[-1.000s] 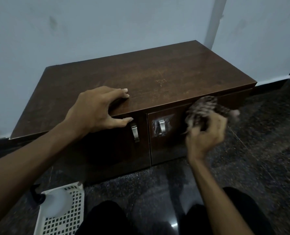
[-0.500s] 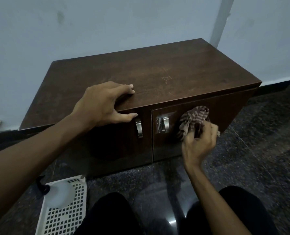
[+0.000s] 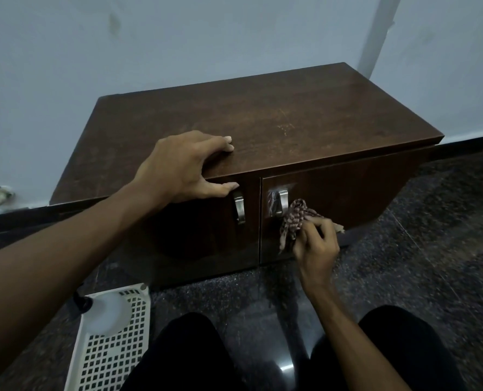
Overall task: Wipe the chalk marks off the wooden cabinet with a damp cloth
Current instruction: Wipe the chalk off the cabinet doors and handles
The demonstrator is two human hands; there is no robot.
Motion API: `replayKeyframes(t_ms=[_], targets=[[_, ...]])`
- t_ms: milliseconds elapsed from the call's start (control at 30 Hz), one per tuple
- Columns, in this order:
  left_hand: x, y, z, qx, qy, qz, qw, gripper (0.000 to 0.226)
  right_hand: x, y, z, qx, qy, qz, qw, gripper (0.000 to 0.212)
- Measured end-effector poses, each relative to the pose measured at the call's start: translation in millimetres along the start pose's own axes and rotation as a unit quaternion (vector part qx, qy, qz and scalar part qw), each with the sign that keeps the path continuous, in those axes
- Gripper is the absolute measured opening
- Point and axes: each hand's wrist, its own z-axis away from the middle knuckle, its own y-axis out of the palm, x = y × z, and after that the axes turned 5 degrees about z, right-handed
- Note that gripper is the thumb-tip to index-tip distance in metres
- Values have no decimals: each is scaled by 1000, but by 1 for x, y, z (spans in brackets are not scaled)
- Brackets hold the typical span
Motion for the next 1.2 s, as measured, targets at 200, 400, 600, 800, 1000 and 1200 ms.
replayKeyframes(t_ms=[200, 400, 600, 800, 1000, 1200], targets=[[-2, -1, 0, -2, 6, -1, 1000, 67, 26, -14, -42, -123, -34, -30, 991, 22], [-2, -2, 0, 3, 2, -1, 1000, 69, 2, -4, -19, -87, -92, -3, 992, 11], [-2, -2, 1, 1, 1, -2, 1000, 69, 5, -7, -3, -25, -38, 15, 999, 13], [-3, -3, -1, 7, 1, -5, 1000, 69, 27, -21, -46, -108, -64, -38, 991, 23], [-3, -3, 0, 11, 2, -11, 1000, 72, 7, -3, -8, -68, -44, 5, 997, 25], [-4, -3, 1, 7, -8, -6, 1000, 73, 20, -1, 10, -34, 55, -33, 997, 24]])
